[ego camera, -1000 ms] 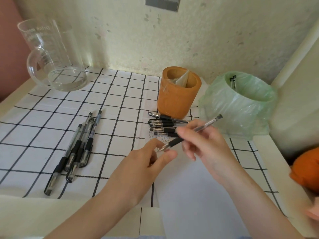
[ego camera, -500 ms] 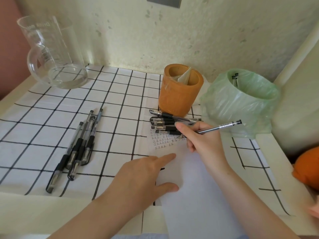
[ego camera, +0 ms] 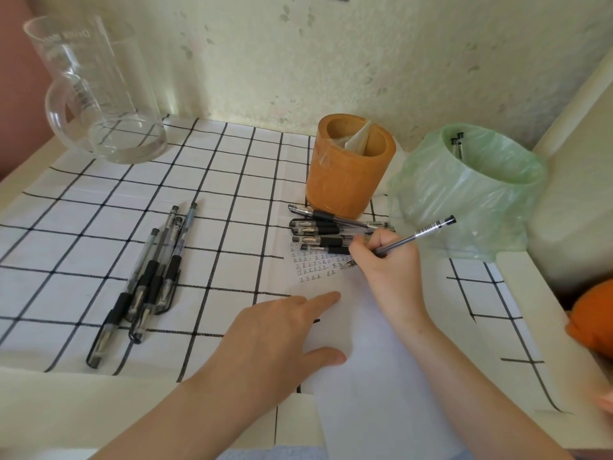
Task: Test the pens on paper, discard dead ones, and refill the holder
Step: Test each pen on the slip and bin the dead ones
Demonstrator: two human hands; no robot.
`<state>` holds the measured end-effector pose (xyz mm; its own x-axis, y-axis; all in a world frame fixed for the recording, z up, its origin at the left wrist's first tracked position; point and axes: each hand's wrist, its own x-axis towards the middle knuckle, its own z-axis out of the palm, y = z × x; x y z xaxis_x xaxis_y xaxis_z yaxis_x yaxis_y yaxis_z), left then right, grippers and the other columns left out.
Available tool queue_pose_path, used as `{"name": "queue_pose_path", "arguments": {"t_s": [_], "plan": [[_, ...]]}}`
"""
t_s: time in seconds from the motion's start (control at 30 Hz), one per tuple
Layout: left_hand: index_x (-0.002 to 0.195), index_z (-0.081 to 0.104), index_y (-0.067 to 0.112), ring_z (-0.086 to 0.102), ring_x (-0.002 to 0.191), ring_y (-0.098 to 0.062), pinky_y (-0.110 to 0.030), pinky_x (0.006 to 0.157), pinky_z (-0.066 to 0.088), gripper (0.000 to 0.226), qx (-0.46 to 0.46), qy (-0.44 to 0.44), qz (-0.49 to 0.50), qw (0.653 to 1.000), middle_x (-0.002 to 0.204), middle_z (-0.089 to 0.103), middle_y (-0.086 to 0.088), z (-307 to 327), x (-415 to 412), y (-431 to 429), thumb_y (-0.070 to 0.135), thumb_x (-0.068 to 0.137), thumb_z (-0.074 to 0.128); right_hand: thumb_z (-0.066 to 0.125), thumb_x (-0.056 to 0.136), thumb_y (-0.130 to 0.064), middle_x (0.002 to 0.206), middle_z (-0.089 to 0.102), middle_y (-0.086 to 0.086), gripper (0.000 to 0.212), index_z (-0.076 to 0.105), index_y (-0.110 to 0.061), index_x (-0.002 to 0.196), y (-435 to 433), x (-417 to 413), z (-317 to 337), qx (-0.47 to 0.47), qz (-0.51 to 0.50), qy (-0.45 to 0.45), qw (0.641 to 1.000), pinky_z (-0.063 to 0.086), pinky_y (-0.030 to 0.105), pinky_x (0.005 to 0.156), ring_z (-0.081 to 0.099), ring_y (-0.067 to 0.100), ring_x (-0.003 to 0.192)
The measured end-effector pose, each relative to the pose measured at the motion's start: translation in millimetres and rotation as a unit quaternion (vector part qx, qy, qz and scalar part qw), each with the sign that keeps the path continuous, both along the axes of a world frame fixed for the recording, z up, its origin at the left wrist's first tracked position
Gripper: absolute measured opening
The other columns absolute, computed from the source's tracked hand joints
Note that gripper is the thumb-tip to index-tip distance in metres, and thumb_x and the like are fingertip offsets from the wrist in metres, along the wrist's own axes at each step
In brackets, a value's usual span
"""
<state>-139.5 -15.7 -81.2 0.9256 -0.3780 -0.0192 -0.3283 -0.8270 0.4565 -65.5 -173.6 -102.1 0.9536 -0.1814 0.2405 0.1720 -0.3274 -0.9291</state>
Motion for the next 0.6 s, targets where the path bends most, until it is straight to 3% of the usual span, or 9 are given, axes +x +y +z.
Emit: {"name": "queue_pose_path", "arguments": {"t_s": [0.6], "plan": [[0.139,0.019,0.049,0.05,0.1,-0.006,-0.019,0.068,0.029,0.065,-0.004,-0.002,0.001,1.0,0.084,0.034,0.016,-0.7,-0.2,0.7,0.063,0.082,0.047,0.06,0.082,0.0,0.04,0.031,-0.009,0.045,0.032,-0.016,0.051,0.5,0.9,-1.7,-0.023,-0.009,-0.019,1.0,0.029,0.011,0.048,0.03,0.005,0.045]]}}
